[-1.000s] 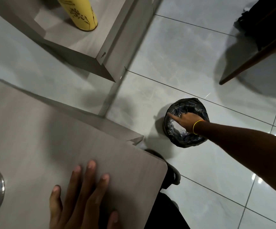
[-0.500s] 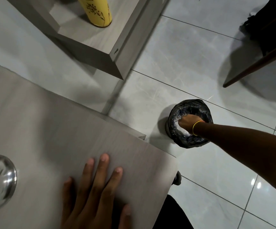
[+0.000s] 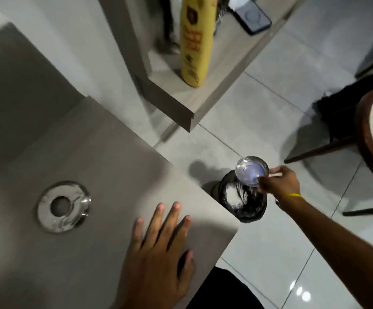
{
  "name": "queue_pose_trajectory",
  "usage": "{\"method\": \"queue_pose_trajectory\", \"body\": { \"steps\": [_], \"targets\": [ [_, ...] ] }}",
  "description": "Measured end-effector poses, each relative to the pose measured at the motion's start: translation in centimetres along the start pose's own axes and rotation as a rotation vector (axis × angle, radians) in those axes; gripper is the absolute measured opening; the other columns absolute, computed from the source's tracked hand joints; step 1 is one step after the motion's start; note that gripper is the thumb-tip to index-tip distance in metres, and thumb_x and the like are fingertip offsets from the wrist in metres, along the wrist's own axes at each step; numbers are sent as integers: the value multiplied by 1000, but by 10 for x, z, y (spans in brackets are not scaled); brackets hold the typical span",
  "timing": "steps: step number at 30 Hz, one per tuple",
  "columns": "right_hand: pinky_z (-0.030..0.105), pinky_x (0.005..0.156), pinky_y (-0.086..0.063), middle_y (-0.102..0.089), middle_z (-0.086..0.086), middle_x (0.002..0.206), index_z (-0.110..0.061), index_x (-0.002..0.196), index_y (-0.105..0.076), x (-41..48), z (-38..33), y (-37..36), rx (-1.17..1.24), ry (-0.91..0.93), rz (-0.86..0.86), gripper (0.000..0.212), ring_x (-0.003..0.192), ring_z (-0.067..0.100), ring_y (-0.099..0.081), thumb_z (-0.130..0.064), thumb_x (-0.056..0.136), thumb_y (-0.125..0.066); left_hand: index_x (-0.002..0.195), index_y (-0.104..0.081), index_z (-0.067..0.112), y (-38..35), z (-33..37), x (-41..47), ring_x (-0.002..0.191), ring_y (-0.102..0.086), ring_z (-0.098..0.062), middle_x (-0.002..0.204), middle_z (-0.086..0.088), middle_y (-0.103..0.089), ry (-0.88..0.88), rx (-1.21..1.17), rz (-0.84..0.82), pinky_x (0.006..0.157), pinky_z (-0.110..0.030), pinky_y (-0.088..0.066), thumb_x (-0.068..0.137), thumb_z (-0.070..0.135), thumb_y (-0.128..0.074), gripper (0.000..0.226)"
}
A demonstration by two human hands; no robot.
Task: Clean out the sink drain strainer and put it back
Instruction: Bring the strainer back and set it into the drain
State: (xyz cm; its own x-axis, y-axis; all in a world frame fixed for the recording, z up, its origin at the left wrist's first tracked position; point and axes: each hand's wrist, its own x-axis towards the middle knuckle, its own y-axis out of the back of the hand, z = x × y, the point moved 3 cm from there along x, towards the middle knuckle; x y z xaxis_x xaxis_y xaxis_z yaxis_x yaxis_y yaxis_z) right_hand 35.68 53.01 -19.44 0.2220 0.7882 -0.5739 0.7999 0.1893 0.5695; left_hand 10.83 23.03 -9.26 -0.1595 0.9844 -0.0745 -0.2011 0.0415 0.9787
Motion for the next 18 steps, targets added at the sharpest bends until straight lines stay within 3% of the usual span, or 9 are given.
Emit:
{"method": "queue_pose_trajectory", "body": {
  "steps": [2,5,7,9,13,16,18],
  "targets": [
    [50,67,-62,-68,32,74,-12,90,-53,-46,-36,12,197,14,-58,39,46,29,-65,14,74,-77,161,-45,28,0,0,-1,165,-25,-29,180,0,-25,-7,-31,-13,123,-66,-29,86,53,-63,80],
    [35,47,-56,-63,37,71,-9,91,-49,-128,-93,17,327,107,-231,39,40,25,-59,20,81,-73,161,-43,29,8,0,0,166,-23,-28,180,-1,-25,25,-58,-25,122,-67,-32,88,56,-62,81],
    [34,43,-54,-64,42,69,-5,93,-51,-181,-115,13,258,166,-332,33,41,28,-60,17,84,-74,163,-41,28,15,3,-2,166,-23,-29,180,-3,-25,90,-61,-12,122,-66,-34,89,59,-60,82],
    [38,43,-57,-69,34,64,2,87,-55,-231,-135,-13,108,239,-417,27,42,31,-65,15,82,-79,164,-41,25,27,-5,-19,164,-28,-30,179,-8,-27,219,-64,24,122,-65,-32,91,61,-58,83],
    [48,44,-61,-74,20,72,-4,73,-65,-293,-142,-67,-45,381,-518,29,43,41,-70,14,73,-87,147,-66,20,34,-24,-53,147,-55,-31,164,-9,-47,488,-72,102,115,-61,-34,88,61,-56,72],
    [51,48,-63,-74,12,74,-15,70,-67,-328,-134,-117,-130,418,-613,32,47,39,-70,11,76,-86,142,-69,14,37,-58,-95,154,-41,-29,161,-13,-52,721,-69,217,117,-61,-32,87,56,-55,71],
    [44,45,-62,-73,9,75,-11,75,-69,-346,-127,-150,-198,468,-657,26,49,37,-73,9,76,-85,146,-63,14,36,-82,-126,158,-36,-29,167,-14,-48,873,-96,312,122,-63,-31,86,52,-57,71]
  ]
}}
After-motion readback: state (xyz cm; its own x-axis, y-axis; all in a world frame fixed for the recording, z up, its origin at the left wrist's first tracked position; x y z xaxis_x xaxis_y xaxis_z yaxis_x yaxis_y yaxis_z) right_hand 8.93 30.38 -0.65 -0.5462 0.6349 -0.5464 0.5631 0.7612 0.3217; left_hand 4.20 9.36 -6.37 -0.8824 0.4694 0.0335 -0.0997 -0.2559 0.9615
